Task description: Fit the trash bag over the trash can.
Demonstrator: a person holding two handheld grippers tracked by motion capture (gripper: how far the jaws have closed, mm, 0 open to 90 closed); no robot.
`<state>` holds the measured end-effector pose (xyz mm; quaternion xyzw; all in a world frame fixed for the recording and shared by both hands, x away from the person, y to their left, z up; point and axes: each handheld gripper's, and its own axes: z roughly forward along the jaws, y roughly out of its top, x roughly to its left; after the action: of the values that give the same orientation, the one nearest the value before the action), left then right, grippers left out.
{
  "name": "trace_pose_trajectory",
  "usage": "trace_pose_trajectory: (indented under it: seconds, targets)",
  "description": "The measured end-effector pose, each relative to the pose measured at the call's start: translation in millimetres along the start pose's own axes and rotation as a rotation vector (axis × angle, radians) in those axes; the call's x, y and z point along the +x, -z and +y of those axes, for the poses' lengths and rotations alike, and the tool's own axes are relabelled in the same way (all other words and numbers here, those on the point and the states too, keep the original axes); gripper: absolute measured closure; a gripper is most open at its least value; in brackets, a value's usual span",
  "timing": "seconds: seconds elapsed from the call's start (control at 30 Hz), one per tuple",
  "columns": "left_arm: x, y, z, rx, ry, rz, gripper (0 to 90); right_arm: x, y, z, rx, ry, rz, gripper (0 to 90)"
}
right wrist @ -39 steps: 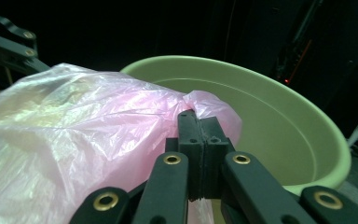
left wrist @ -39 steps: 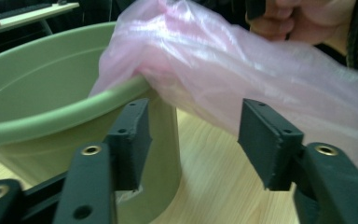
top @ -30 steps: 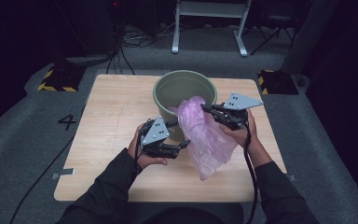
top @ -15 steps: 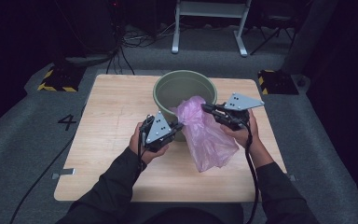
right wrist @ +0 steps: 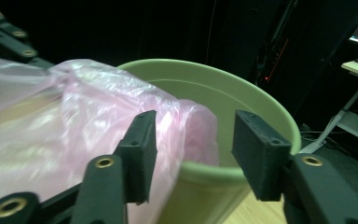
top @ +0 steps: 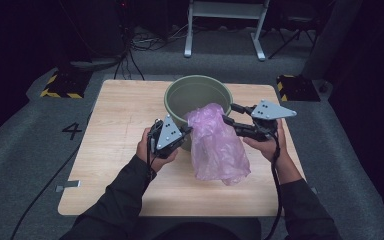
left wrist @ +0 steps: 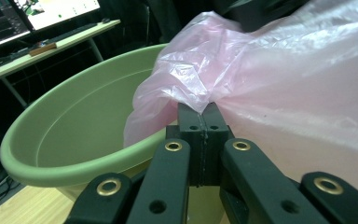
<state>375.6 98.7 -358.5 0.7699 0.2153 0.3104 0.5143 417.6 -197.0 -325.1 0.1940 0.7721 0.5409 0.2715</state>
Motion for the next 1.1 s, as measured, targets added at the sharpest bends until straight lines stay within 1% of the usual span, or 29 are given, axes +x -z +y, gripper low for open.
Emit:
trace_pose_trajectory:
  seconds: [0.1,0.17,0.27,0.3,0.33,0.4,0.47,0.57,0.6,0.63,0.67,0.73,0.8,0.87,0.9,0.97,1.03,1.1]
  targets:
    - [0.8,0.6,-0.6,0.004,0.002,0.005,90.0,1.3,18.0,-5.0,0.001,-0.007,0.008,42.8]
    - [1.0,0.9,-0.7,0.009,-0.002,0.005,90.0,3.6,30.3,-10.0,0.002,-0.011,0.034,40.2]
    - [1.4,1.1,-1.4,0.015,0.0,0.008,90.0,9.2,46.5,-16.1,0.005,0.003,0.043,36.8]
    - [1.7,1.2,-1.7,0.015,0.002,0.01,90.0,11.3,51.0,-17.7,-0.001,0.002,0.066,36.2]
    - [2.1,1.3,-2.0,0.016,0.003,0.008,90.0,13.5,54.6,-19.1,-0.008,0.0,0.086,36.0]
    - [2.7,1.6,-2.6,0.02,0.003,0.009,90.0,19.3,58.9,-21.0,-0.002,0.018,0.099,32.9]
    - [2.9,1.9,-3.2,0.023,0.004,0.009,90.0,24.8,61.5,-23.2,-0.001,0.026,0.125,31.4]
    - [3.3,1.8,-4.0,0.026,0.005,0.013,90.0,33.6,63.5,-26.7,-0.004,0.038,0.172,27.0]
    - [3.8,1.8,-4.1,0.03,0.005,0.017,90.0,36.3,63.3,-28.1,-0.015,0.043,0.202,24.7]
    - [4.3,1.7,-4.1,0.033,0.005,0.019,90.0,39.2,63.0,-29.4,-0.023,0.039,0.241,22.7]
    - [4.7,1.3,-3.9,0.035,0.006,0.025,90.0,42.5,61.9,-30.2,-0.02,0.045,0.276,21.8]
    - [5.0,0.3,-3.6,0.041,0.009,0.037,90.0,50.6,58.1,-30.2,-0.006,0.071,0.296,19.9]
    - [4.9,-0.8,-2.9,0.048,0.013,0.047,90.0,59.1,53.5,-28.7,0.0,0.083,0.328,19.7]
    - [4.5,-1.8,-2.0,0.052,0.01,0.056,90.0,69.5,49.4,-26.5,0.004,0.113,0.349,19.2]
    - [3.8,-2.4,-1.6,0.053,0.012,0.059,90.0,74.8,47.5,-25.3,0.008,0.131,0.352,19.3]
    - [3.4,-2.9,-0.6,0.058,0.006,0.062,90.0,84.1,43.6,-22.9,0.013,0.163,0.344,19.4]
    - [2.8,-3.1,0.0,0.06,0.006,0.068,90.0,92.0,40.1,-21.4,0.02,0.193,0.347,19.6]
    - [2.5,-3.0,0.1,0.057,0.007,0.06,90.0,98.6,37.1,-20.9,0.029,0.22,0.347,20.3]
